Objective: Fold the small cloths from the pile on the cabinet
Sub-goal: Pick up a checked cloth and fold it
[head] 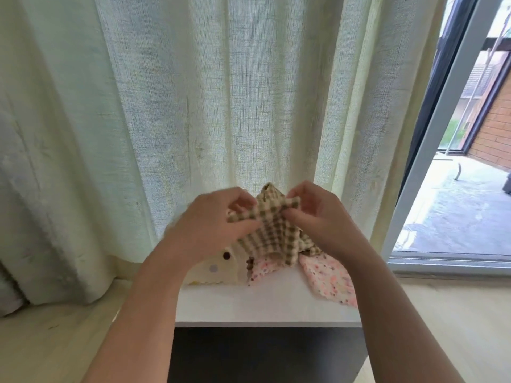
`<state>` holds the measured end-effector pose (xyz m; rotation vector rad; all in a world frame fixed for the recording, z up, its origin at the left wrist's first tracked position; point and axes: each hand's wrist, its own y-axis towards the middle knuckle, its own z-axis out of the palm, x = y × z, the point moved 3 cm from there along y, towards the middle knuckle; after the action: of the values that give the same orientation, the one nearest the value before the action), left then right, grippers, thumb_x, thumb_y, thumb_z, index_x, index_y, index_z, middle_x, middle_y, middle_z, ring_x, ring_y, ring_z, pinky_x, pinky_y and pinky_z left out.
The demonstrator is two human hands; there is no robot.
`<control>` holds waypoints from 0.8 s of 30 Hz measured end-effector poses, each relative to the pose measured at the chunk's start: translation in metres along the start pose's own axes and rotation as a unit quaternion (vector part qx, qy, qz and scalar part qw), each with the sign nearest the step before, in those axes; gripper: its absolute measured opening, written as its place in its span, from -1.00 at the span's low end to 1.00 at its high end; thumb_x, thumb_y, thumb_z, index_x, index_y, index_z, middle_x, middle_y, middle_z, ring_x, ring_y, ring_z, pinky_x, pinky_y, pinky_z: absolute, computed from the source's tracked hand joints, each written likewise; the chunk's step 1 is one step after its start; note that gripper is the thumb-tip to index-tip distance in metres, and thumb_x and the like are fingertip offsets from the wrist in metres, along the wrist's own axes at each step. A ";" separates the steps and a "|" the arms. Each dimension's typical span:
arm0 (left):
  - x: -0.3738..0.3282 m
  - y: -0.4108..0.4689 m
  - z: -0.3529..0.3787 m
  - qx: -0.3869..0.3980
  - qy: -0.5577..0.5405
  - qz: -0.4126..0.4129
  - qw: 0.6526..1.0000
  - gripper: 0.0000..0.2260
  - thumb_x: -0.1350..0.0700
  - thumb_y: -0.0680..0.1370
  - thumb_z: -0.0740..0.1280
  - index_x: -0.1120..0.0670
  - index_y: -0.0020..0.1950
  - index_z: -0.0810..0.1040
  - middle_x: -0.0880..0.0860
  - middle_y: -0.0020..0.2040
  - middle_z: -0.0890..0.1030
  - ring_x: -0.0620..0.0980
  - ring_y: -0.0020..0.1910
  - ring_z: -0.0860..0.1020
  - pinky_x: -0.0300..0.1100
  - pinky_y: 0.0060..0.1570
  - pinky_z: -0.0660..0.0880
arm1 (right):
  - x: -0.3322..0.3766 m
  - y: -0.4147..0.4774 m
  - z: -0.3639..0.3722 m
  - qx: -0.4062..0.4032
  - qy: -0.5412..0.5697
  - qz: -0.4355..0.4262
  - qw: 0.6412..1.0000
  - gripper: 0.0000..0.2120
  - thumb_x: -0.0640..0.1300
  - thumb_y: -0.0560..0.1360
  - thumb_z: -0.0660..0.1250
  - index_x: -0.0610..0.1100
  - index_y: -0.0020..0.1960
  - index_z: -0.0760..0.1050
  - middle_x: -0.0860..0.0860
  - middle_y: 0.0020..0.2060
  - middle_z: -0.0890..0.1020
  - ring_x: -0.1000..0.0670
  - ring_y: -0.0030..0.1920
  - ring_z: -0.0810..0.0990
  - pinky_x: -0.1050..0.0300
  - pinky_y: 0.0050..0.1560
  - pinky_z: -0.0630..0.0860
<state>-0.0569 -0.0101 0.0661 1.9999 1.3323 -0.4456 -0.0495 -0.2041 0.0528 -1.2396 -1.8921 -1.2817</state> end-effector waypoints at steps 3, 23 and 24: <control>-0.003 0.001 0.010 -0.007 0.002 -0.008 1.000 -0.96 0.03 0.52 0.41 -0.13 -0.10 0.61 -0.16 -0.22 0.60 -0.23 -0.19 0.55 -0.33 -0.18 0.49 | 0.000 -0.001 0.004 0.040 0.028 0.004 0.999 -0.86 -0.09 0.47 0.42 0.08 -0.01 0.54 0.07 -0.12 0.69 0.09 -0.08 0.66 0.09 0.01 0.58; -0.012 -0.008 -0.008 0.014 -0.084 0.056 0.995 -0.82 0.05 0.49 0.43 -0.23 -0.03 0.54 -0.05 -0.17 0.60 -0.14 -0.19 0.58 -0.34 -0.17 0.53 | 0.023 -0.008 -0.009 -0.015 0.068 -0.065 0.995 -0.74 -0.30 0.47 0.39 0.08 -0.09 0.53 0.15 -0.23 0.63 0.12 -0.16 0.61 0.23 -0.11 0.50; -0.012 -0.008 -0.006 0.022 -0.066 0.056 0.996 -0.81 0.02 0.47 0.44 -0.25 -0.02 0.54 -0.07 -0.16 0.60 -0.13 -0.17 0.58 -0.27 -0.16 0.56 | 0.024 -0.008 -0.009 -0.018 0.067 -0.072 0.995 -0.73 -0.32 0.47 0.37 0.07 -0.10 0.54 0.12 -0.23 0.63 0.10 -0.17 0.61 0.20 -0.12 0.50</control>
<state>-0.0696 -0.0126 0.0749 2.0323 1.1332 -0.5475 -0.0681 -0.2037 0.0722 -1.0220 -1.8977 -1.4428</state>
